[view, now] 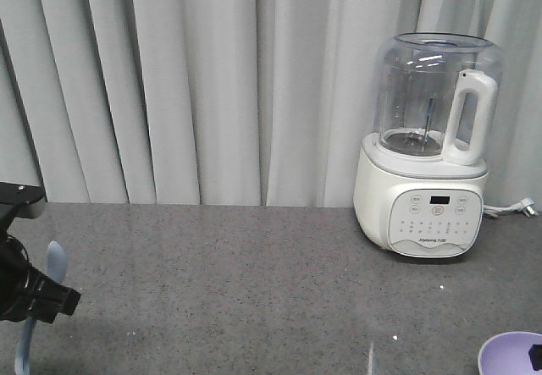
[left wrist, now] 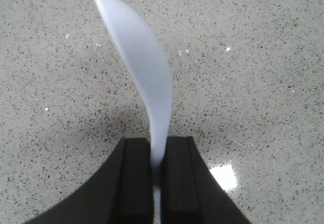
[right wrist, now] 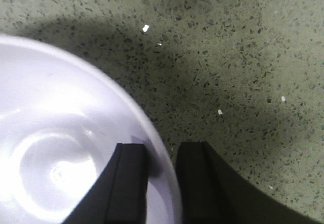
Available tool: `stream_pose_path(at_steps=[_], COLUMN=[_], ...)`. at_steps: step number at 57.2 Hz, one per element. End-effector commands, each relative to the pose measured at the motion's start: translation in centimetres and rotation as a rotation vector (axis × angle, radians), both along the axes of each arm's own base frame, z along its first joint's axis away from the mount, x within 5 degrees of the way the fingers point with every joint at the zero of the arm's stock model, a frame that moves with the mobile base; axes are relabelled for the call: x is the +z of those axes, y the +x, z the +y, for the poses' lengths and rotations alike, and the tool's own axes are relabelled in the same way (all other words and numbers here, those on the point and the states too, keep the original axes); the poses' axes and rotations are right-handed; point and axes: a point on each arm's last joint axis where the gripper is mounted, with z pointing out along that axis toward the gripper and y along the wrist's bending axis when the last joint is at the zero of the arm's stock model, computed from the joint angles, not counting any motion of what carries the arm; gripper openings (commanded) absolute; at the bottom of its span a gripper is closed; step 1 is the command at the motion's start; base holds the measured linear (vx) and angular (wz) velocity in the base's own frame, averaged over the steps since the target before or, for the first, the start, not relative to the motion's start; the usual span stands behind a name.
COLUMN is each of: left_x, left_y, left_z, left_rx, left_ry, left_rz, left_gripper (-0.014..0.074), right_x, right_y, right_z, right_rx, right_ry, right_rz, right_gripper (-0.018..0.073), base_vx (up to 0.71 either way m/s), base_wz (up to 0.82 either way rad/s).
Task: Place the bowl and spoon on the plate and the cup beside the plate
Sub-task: 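Grasp the lavender bowl rim with the right gripper and lift, then drive the base, holding spoon and bowl, to the counter with the plate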
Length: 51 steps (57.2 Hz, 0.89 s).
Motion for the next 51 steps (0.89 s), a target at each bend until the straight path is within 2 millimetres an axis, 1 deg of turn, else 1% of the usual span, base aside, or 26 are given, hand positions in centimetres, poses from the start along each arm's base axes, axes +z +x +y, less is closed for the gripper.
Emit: stream_pose_path(at_steps=[1, 8, 16, 23, 31, 38, 45, 51], left_x=[2.1, 2.4, 3.3, 4.3, 4.7, 4.6, 4.4, 3.8], left_y=[-0.4, -0.2, -0.5, -1.9, -4.8, -8.0, -11.7, -14.3], left_z=[-0.2, -0.5, -0.6, -0.3, 0.3, 0.9, 1.6, 2.1], left_rx=[-0.028, -0.040, -0.030, -0.020, -0.004, 0.011, 0.023, 0.030], left_ry=[-0.025, -0.059, -0.096, -0.106, -0.120, -0.133, -0.149, -0.160], left_rz=[-0.110, -0.142, -0.203, -0.296, -0.397, -0.504, -0.619, -0.690], left_gripper=[-0.0006, -0.0006, -0.0006, -0.0006, -0.0006, -0.0006, -0.0006, -0.0006], right_x=[3.0, 5.9, 9.5, 12.4, 15.5, 17.9, 18.6, 17.7], right_y=[-0.4, -1.4, -3.3, -5.5, -8.7, -11.8, -14.5, -16.7], right_z=[0.2, 1.8, 4.1, 5.6, 6.8, 7.4, 8.0, 8.4], right_rx=[0.031, 0.102, 0.210, 0.267, 0.301, 0.327, 0.360, 0.368], right_ry=[-0.019, -0.010, -0.041, -0.064, -0.075, -0.069, -0.059, -0.038], right_rz=[-0.132, -0.261, -0.413, -0.535, -0.694, -0.833, -0.956, -1.047], right_gripper=[-0.0013, -0.0011, -0.0012, -0.0012, -0.0011, -0.0010, -0.0008, -0.0008], base_vx=[0.00, 0.00, 0.00, 0.00, 0.00, 0.00, 0.00, 0.00], base_wz=[0.00, 0.00, 0.00, 0.00, 0.00, 0.00, 0.00, 0.00])
